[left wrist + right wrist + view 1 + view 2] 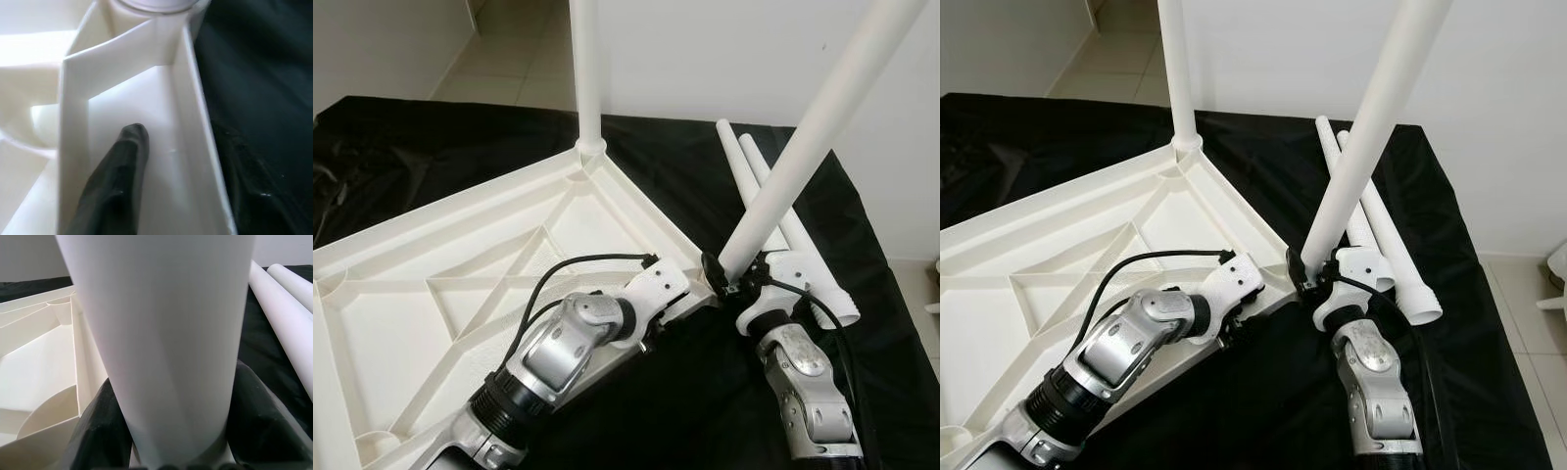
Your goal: Building children table
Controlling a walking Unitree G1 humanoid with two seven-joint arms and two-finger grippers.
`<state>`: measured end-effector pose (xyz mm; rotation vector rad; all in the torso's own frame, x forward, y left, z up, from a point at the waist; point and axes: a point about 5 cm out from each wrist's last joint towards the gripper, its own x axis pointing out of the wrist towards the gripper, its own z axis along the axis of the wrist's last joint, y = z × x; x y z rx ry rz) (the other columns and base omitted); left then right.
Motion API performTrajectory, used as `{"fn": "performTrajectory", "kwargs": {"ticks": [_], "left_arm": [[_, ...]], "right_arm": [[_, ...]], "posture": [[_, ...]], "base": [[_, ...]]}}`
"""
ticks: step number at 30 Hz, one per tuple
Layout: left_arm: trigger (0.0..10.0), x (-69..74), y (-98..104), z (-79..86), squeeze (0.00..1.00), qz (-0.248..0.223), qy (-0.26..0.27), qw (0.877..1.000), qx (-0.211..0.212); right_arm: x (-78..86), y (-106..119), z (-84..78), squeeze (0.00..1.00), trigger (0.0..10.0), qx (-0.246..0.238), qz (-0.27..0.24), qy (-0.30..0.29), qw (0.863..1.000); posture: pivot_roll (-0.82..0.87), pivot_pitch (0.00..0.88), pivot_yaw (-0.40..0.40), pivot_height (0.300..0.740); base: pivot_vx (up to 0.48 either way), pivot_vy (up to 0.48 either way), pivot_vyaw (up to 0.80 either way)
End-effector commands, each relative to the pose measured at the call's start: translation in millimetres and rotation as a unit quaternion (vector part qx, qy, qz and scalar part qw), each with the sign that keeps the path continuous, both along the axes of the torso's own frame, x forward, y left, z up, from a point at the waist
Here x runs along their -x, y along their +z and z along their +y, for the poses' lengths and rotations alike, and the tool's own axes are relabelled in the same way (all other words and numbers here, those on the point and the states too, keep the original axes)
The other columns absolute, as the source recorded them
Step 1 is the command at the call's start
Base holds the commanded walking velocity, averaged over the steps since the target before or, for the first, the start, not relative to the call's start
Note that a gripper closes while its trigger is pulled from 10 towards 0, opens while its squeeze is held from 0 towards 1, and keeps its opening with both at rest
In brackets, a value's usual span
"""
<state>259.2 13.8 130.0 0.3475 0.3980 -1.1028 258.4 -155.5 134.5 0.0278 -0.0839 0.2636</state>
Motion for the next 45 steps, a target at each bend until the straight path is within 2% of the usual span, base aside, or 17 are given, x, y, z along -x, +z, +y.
{"fn": "performTrajectory", "kwargs": {"ticks": [1,3,7,8,21,22,29,30,31,32,34,35,37,38,41,42,45], "left_arm": [[0.0,0.9,-3,5.8,0.00,0.000,0.024,1.000,0.002],[4.4,1.2,-2,8.2,0.00,-0.011,0.032,0.999,0.012],[6.3,3.8,2,9.2,0.00,-0.028,0.025,0.999,0.034],[10.0,2.4,3,9.5,0.00,-0.021,0.036,0.998,0.045],[10.0,-0.1,4,9.8,0.00,-0.037,0.046,0.997,0.052],[0.0,-0.1,4,10.4,0.00,-0.035,0.046,0.997,0.056],[0.0,-1.2,4,11.3,0.00,-0.044,0.049,0.996,0.055],[2.5,-1.4,3,11.2,0.00,-0.045,0.046,0.997,0.049],[2.5,-1.4,3,11.2,0.00,-0.045,0.046,0.997,0.049],[10.0,-2.1,2,11.0,0.00,-0.041,0.047,0.997,0.044],[10.0,-2.7,1,10.9,0.00,-0.040,0.047,0.997,0.038],[10.0,-3.1,0,11.0,0.00,-0.040,0.046,0.998,0.034],[10.0,-3.3,-1,11.1,0.00,-0.041,0.046,0.998,0.031],[10.0,-3.3,-1,11.2,0.00,-0.044,0.044,0.998,0.028],[10.0,-3.0,-1,11.6,0.00,-0.045,0.041,0.998,0.027],[10.0,-2.8,-1,11.4,0.00,-0.046,0.039,0.998,0.027],[10.0,-2.0,-1,10.7,0.00,-0.045,0.034,0.998,0.027]], "right_arm": [[-0.4,1,6.8,0.00,10.0,-0.042,-0.002,0.018,0.999],[-0.4,2,7.5,0.00,10.0,-0.043,-0.003,0.017,0.999],[-0.3,2,7.3,0.00,10.0,-0.043,-0.004,0.016,0.999],[-0.5,2,7.0,0.00,10.0,-0.043,-0.003,0.016,0.999],[-1.4,2,9.4,0.00,10.0,-0.047,-0.006,0.017,0.999],[-1.3,2,9.2,0.00,10.0,-0.047,-0.006,0.016,0.999],[-2.4,3,8.8,0.00,10.0,-0.045,-0.011,0.011,0.999],[-2.4,2,8.7,0.00,10.0,-0.046,-0.010,0.011,0.999],[-2.4,2,8.7,0.00,10.0,-0.046,-0.010,0.011,0.999],[-2.4,2,8.7,0.00,10.0,-0.049,-0.008,0.012,0.999],[-2.4,1,8.6,0.00,10.0,-0.052,-0.006,0.013,0.999],[-2.2,0,8.1,0.25,10.0,-0.062,-0.002,0.017,0.998],[-2.0,-1,7.8,0.25,10.0,-0.069,0.000,0.020,0.997],[-1.9,0,5.7,1.00,10.0,-0.073,-0.001,0.018,0.997],[-2.0,0,2.2,1.00,10.0,-0.068,-0.005,0.008,0.998],[-0.4,1,-0.6,0.00,10.0,-0.060,-0.013,0.017,0.998],[1.4,0,-6.7,0.00,10.0,-0.054,-0.017,0.031,0.998]], "posture": [[-0.07,0.089,0.001,0.740],[-0.07,0.090,0.001,0.740],[-0.07,0.093,0.000,0.740],[-0.07,0.094,0.000,0.740],[-0.07,0.094,0.000,0.740],[-0.07,0.096,0.000,0.740],[-0.07,0.096,-0.002,0.740],[-0.07,0.095,-0.004,0.740],[-0.07,0.095,-0.004,0.740],[-0.07,0.092,-0.005,0.740],[-0.07,0.092,-0.005,0.740],[-0.07,0.091,-0.004,0.740],[-0.07,0.091,-0.004,0.740],[-0.07,0.089,-0.002,0.740],[-0.07,0.089,0.000,0.740],[-0.07,0.089,0.001,0.740],[-0.08,0.088,0.002,0.740]], "base": [[0.000,0.000,0.00],[0.000,0.000,0.00],[0.000,0.000,0.00],[0.000,0.000,0.00],[0.000,0.000,0.00],[0.000,0.000,0.00],[0.000,0.000,0.00],[0.000,0.000,0.00],[0.000,0.000,0.00],[0.000,0.000,0.00],[0.000,0.000,0.00],[0.000,0.000,0.00],[0.000,0.000,0.00],[0.000,0.000,0.00],[0.000,0.000,0.00],[0.000,0.000,0.00],[0.000,0.000,0.00]]}}
